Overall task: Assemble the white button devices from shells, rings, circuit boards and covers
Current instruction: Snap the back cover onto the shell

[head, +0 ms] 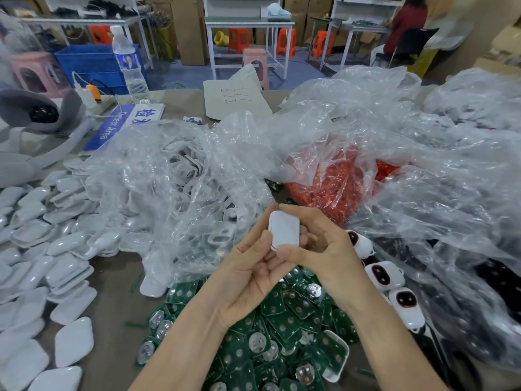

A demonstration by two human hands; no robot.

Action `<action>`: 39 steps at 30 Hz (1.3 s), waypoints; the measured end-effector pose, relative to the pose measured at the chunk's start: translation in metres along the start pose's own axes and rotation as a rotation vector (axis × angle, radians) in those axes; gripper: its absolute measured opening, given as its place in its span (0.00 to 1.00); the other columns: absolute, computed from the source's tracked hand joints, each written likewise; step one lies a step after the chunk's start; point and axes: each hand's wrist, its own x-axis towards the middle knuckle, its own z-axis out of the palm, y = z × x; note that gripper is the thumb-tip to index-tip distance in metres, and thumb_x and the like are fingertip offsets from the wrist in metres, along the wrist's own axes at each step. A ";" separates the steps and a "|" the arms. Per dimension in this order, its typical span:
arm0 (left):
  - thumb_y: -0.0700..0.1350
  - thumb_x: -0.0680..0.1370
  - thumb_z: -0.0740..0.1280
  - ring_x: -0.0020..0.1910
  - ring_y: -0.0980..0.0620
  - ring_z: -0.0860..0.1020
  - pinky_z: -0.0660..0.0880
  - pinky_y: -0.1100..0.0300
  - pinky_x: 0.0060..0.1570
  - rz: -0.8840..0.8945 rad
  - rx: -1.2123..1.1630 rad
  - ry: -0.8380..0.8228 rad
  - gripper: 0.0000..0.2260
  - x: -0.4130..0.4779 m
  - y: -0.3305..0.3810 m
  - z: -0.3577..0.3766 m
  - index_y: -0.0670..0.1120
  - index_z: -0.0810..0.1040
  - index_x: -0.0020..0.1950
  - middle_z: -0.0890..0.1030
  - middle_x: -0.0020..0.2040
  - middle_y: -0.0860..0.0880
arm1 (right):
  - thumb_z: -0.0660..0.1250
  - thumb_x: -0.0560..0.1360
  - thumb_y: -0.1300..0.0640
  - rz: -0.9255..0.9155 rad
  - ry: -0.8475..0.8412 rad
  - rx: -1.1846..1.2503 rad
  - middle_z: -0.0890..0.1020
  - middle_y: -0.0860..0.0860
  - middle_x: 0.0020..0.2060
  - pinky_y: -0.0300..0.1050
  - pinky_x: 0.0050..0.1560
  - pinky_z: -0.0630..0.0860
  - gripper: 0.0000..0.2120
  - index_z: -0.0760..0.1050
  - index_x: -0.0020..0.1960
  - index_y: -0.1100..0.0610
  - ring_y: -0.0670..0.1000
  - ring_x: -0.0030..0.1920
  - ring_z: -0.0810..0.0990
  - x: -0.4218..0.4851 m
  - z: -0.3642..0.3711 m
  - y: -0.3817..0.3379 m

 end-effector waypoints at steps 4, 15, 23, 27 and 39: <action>0.42 0.62 0.82 0.53 0.45 0.83 0.82 0.57 0.48 0.046 -0.003 0.010 0.30 0.002 -0.005 0.000 0.47 0.81 0.63 0.82 0.57 0.38 | 0.77 0.63 0.59 0.089 -0.035 0.166 0.84 0.49 0.48 0.43 0.54 0.77 0.23 0.80 0.55 0.43 0.49 0.51 0.81 0.001 0.003 0.005; 0.45 0.67 0.79 0.54 0.46 0.83 0.79 0.53 0.56 0.086 0.002 -0.058 0.26 0.004 -0.012 0.002 0.49 0.79 0.65 0.82 0.56 0.39 | 0.83 0.55 0.50 0.057 -0.074 0.446 0.83 0.47 0.46 0.45 0.53 0.79 0.26 0.82 0.52 0.44 0.48 0.49 0.79 0.000 0.011 0.009; 0.47 0.66 0.80 0.55 0.44 0.83 0.81 0.57 0.51 0.167 0.214 0.057 0.31 0.001 -0.013 0.005 0.43 0.77 0.67 0.82 0.58 0.37 | 0.76 0.63 0.57 0.011 0.003 0.330 0.83 0.48 0.48 0.47 0.53 0.79 0.20 0.81 0.54 0.46 0.50 0.51 0.80 0.000 0.006 0.013; 0.46 0.73 0.71 0.57 0.43 0.82 0.80 0.60 0.50 0.295 0.478 0.171 0.23 0.002 -0.016 0.003 0.43 0.74 0.68 0.83 0.57 0.39 | 0.75 0.65 0.51 -0.002 0.091 0.135 0.85 0.50 0.46 0.45 0.51 0.79 0.18 0.81 0.54 0.44 0.49 0.46 0.81 -0.001 0.007 0.017; 0.45 0.76 0.66 0.54 0.49 0.83 0.79 0.61 0.52 0.400 0.799 0.229 0.14 0.001 -0.018 0.002 0.51 0.79 0.62 0.85 0.53 0.47 | 0.71 0.70 0.54 0.007 0.176 0.183 0.85 0.51 0.50 0.37 0.51 0.78 0.11 0.84 0.52 0.46 0.49 0.52 0.83 0.000 0.004 0.018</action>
